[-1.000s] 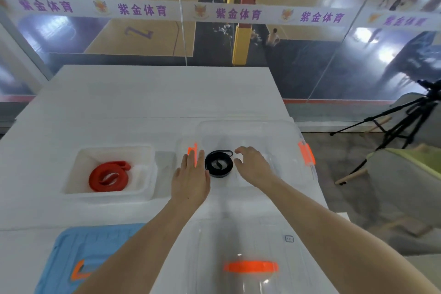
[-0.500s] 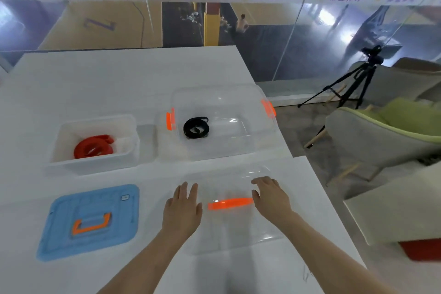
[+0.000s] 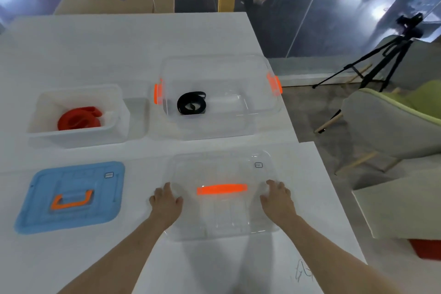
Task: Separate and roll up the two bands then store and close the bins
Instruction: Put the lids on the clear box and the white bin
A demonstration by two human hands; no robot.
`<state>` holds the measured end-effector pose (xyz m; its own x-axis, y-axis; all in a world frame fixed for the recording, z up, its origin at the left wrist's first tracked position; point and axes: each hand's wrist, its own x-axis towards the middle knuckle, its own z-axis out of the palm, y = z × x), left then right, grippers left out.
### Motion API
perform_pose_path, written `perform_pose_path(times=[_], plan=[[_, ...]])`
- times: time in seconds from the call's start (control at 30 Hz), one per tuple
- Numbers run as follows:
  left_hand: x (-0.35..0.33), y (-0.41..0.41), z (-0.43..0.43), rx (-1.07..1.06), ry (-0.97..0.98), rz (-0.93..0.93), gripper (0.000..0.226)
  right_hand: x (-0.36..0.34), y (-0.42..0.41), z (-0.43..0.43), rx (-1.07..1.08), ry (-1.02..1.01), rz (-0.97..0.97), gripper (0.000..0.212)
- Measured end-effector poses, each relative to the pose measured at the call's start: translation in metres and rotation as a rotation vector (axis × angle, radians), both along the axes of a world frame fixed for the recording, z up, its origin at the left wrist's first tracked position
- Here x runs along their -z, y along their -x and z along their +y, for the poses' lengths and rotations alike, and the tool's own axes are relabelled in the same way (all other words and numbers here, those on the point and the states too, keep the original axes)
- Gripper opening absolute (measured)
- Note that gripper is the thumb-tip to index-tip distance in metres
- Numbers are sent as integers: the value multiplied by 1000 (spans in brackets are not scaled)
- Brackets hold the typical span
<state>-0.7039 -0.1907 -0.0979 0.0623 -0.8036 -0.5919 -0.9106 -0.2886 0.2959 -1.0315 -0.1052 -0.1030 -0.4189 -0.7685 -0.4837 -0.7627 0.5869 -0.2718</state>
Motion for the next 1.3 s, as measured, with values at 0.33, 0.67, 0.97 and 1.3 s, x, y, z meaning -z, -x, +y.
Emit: perform_pose_path(times=[0.33,0.67,0.97,1.3], plan=[[-44,0,29,-323,86,322,74,-24,-4,28,212,395,-100,50],[-144,22,-2,-304,441,406,69,-123,0,-30,255,677,-103,44],[-199,37,-152,-313,487,409,58,-192,36,-182,197,608,-130,45],[-171,56,-248,-220,370,356,41,-181,73,-280,129,437,-149,42]])
